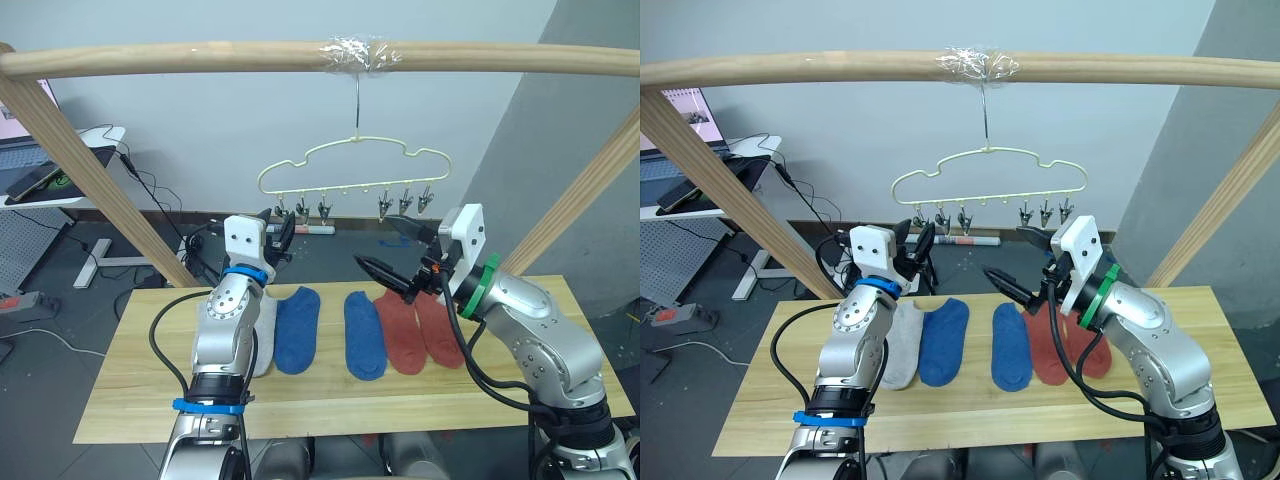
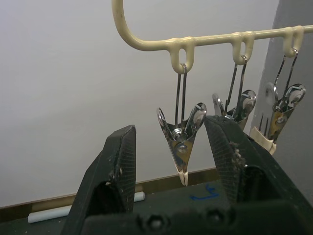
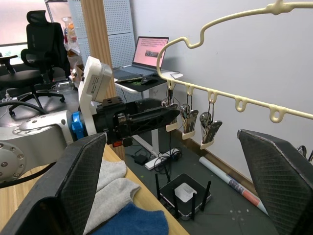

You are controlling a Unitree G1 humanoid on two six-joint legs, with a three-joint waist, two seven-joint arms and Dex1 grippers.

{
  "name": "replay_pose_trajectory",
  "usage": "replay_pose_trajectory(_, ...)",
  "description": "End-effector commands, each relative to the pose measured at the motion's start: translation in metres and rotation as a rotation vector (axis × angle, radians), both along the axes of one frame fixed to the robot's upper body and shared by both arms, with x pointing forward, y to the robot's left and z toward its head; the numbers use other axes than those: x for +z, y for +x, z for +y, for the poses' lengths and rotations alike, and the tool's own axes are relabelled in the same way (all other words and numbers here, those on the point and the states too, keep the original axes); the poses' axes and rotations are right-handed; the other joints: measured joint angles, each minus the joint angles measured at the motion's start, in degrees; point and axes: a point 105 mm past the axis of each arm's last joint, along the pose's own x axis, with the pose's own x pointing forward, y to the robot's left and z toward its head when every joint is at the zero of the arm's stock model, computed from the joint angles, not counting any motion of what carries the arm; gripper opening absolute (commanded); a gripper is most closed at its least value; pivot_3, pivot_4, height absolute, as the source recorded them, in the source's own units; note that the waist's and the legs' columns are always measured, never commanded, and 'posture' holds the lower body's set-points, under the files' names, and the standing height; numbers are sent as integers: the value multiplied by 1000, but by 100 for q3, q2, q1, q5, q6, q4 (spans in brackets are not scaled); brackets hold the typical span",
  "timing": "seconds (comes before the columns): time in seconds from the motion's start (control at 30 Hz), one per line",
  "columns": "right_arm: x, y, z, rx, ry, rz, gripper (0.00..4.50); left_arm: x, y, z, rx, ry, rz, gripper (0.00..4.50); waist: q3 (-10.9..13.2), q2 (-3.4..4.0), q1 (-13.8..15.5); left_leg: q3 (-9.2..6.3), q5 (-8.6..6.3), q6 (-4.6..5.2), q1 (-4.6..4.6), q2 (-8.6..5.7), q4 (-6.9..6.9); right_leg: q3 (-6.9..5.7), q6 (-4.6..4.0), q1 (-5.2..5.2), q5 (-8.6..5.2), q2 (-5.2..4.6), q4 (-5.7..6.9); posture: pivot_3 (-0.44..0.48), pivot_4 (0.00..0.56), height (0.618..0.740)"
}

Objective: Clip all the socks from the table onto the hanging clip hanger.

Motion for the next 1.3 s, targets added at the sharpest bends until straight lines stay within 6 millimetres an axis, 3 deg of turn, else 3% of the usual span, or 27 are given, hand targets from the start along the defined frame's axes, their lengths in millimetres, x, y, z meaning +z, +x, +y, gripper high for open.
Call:
replay_pose_trajectory(0.03, 12, -5, 1, 10, 14, -49, 4500, 22, 2, 1, 8, -9, -82, 2429, 9, -2, -1, 0, 0, 0, 0, 0, 0, 0, 0, 0, 0, 0, 0, -231, 189, 740)
replay_pose_trajectory(0.43, 13, -3, 0, 3, 15, -51, 4500, 24, 1, 0, 3, -16, -95, 2429, 27, -5, -1, 0, 0, 0, -2, 0, 0, 0, -2, -2, 1, 0, -1, -230, 193, 740)
replay_pose_trajectory(0.63, 11, -3, -1, 1, 16, -43, 4500, 25, 0, -2, -11, -17, -104, 781, 28, -4, -1, 0, 0, 0, -2, 0, 0, 0, -2, -2, 1, 0, -1, -229, 192, 740)
replay_pose_trajectory(0.73, 10, -1, -3, -9, 18, -38, 4500, 26, 0, -2, -9, -15, -107, 215, 29, -4, -1, 1, 0, 0, -2, 0, 0, 0, -2, -2, 1, 0, -1, -226, 191, 740)
replay_pose_trajectory(1.03, 6, -2, -1, -5, 15, -25, 4500, 27, 1, 0, -2, 30, -114, 121, 29, -4, 0, 1, 0, 0, -2, 0, 0, 0, -2, -2, 1, 0, -1, -219, 191, 740)
replay_pose_trajectory(1.17, -23, 6, -15, -95, -61, 69, 4500, 23, 1, -3, -30, 104, -79, 121, 29, -4, 4, 0, 0, 0, -2, 0, 0, 0, -2, -2, 1, 0, -1, -204, 188, 740)
replay_pose_trajectory(1.3, -81, 18, -50, -254, -232, 191, 4500, 23, 1, 2, -76, 161, -27, 121, 29, -4, 17, 2, 0, 0, -2, -2, 0, 2, -2, -1, 1, 0, 0, -179, 188, 740)
